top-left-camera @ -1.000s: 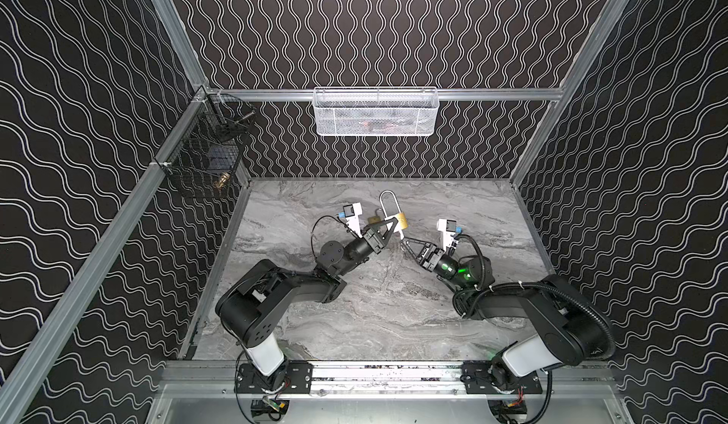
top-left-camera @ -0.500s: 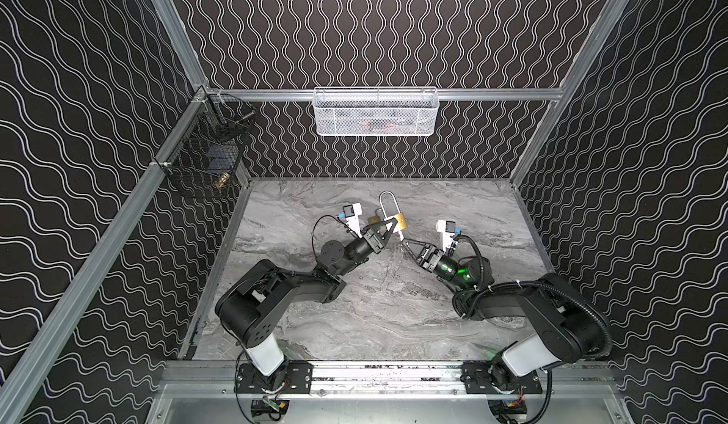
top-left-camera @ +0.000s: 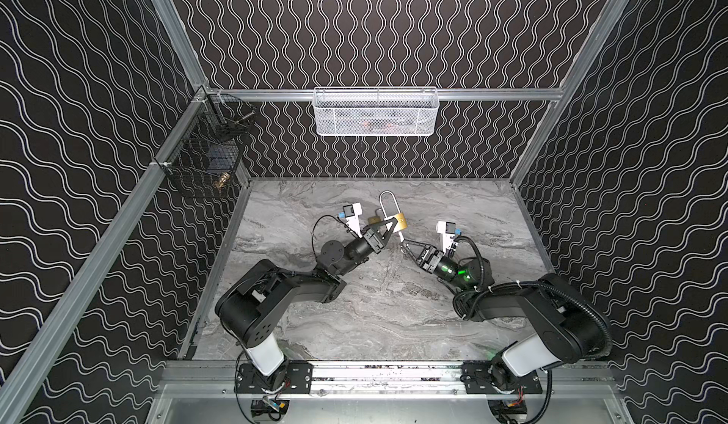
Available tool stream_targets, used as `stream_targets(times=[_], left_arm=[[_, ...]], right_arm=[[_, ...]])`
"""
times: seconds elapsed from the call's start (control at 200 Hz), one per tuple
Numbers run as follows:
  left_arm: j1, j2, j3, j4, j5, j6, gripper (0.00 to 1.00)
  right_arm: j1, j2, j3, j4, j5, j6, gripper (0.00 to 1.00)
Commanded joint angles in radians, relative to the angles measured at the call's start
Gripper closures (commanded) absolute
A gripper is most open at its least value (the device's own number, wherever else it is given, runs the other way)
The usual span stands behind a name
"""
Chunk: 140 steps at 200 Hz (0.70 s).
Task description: Unlock with the key
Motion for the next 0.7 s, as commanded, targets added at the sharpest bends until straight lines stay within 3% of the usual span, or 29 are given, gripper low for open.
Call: stream_targets(times=[0.0,0.696], left_arm=[[0.002,-0.006,0.008,0.103,0.004,-0.001,1.0],[0.003,-0.018,-0.003,0.103,0.01,-0.003,1.0]], right_arm=[[-0.001,0.006,0.007,0.059,0.002,0.006,1.0],[-0.008,0.031,0.038,0.052,0.014,-0.004,1.0]])
